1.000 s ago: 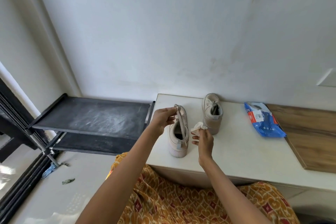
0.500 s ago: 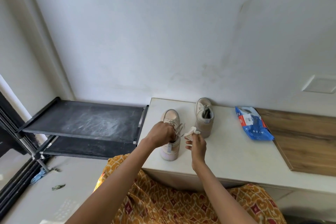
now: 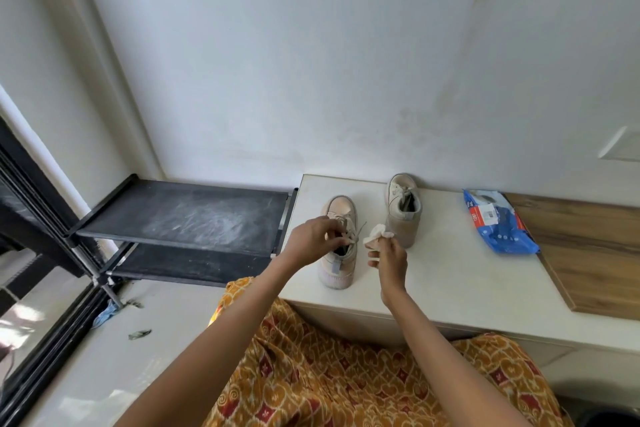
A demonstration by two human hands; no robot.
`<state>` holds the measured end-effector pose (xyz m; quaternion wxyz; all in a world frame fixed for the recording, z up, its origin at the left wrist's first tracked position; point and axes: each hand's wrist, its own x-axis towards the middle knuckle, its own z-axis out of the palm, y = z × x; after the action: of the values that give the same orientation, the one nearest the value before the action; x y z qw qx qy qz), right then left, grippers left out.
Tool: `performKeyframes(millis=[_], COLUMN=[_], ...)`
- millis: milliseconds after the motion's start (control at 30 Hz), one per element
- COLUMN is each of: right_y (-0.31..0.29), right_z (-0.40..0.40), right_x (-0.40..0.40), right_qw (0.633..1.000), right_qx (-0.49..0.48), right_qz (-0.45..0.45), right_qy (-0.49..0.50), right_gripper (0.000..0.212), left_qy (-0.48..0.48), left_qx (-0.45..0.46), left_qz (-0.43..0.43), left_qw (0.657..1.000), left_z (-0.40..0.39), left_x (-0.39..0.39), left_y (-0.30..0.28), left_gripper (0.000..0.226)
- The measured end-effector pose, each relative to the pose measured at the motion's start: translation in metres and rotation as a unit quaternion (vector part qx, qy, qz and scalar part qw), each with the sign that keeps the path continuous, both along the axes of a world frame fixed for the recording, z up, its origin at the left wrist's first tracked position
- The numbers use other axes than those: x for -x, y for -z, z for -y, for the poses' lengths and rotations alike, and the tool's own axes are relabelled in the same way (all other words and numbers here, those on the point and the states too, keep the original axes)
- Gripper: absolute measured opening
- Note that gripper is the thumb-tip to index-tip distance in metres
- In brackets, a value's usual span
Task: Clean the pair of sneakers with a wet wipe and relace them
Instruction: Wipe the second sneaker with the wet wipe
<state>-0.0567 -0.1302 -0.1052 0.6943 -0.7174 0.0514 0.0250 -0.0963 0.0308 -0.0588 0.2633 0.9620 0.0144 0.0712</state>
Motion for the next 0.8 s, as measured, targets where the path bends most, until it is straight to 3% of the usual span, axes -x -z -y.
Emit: performKeyframes(millis=[133,267,333,433,533,667,800], right_y=[-0.003,-0.007,-0.007,-0.008,-0.008,-0.007,-0.004], right_z=[0.002,0.009,0.014,0.018,0.018,0.016,0.012], right_x=[0.005,0.005,0.003,0.002,0.003,0.006,0.011], right_qw=[0.999,0.999,0.999,0.999,0.999,1.000,1.000], right_qx=[0.019,0.028,0.026,0.025,0.026,0.021,0.018], right_qz=[0.019,0.032,0.031,0.024,0.021,0.018,0.012], right_qy=[-0.021,-0.025,-0.013,-0.004,-0.007,-0.014,-0.018], right_gripper=[0.019,0.018,0.017,0.021,0.021,0.020,0.020], left_qy=[0.029,-0.014,-0.030,-0.032,-0.075,-0.130,-0.068], left_qx=[-0.085,-0.083,-0.086,-0.078,-0.006,0.072,-0.069], left_qz=[0.033,0.060,0.020,-0.030,-0.018,-0.008,-0.043], left_qw=[0.995,0.995,0.996,0.996,0.997,0.989,0.994], left_z=[0.019,0.039,0.041,0.041,0.040,0.028,0.020], left_x=[-0.005,-0.016,-0.022,-0.024,-0.022,-0.016,-0.008], left_y=[0.003,-0.002,0.000,0.006,0.007,0.006,0.005], left_gripper=[0.045,0.059,0.054,0.029,0.016,0.015,0.015])
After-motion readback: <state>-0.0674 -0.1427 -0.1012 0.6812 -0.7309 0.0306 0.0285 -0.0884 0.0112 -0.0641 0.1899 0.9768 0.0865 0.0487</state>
